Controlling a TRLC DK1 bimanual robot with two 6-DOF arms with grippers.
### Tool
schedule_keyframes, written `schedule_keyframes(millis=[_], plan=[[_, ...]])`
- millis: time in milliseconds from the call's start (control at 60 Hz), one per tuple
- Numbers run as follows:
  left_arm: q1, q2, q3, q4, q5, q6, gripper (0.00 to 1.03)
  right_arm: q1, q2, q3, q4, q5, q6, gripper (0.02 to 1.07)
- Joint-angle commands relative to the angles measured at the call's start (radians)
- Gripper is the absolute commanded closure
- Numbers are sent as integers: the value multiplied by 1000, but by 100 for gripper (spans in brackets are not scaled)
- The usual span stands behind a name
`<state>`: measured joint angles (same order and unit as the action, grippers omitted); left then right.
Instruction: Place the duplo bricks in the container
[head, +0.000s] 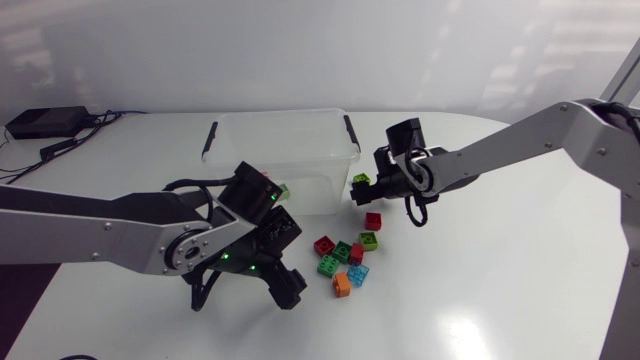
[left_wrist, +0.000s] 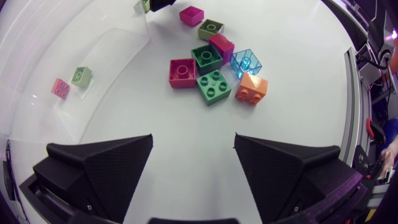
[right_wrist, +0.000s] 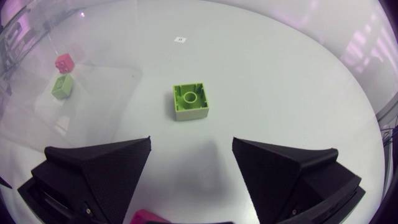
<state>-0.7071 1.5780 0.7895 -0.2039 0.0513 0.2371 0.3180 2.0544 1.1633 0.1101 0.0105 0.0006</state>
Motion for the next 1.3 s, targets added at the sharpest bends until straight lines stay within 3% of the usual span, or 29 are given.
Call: schedule_keyframes(millis=[0, 533, 617, 867, 1133, 1283], plan=[[11, -12, -39, 11, -1, 16, 12, -10, 44, 12, 39, -6, -33, 12], [18, 2, -58, 43, -16, 22, 12, -8, 168, 98, 152, -20, -60, 14], [18, 2, -61, 44, -19, 22, 12, -10, 178, 107, 158, -32, -60, 26], [20, 5, -64, 58, -27, 22, 12, -11, 187, 87, 169, -66, -73, 93], [17, 5, -59, 61, -34, 19, 12, -68, -36, -60, 160, -67, -79, 98], [8, 7, -52, 78, -34, 14, 12, -86, -208, -68, 49, -69, -71, 97]])
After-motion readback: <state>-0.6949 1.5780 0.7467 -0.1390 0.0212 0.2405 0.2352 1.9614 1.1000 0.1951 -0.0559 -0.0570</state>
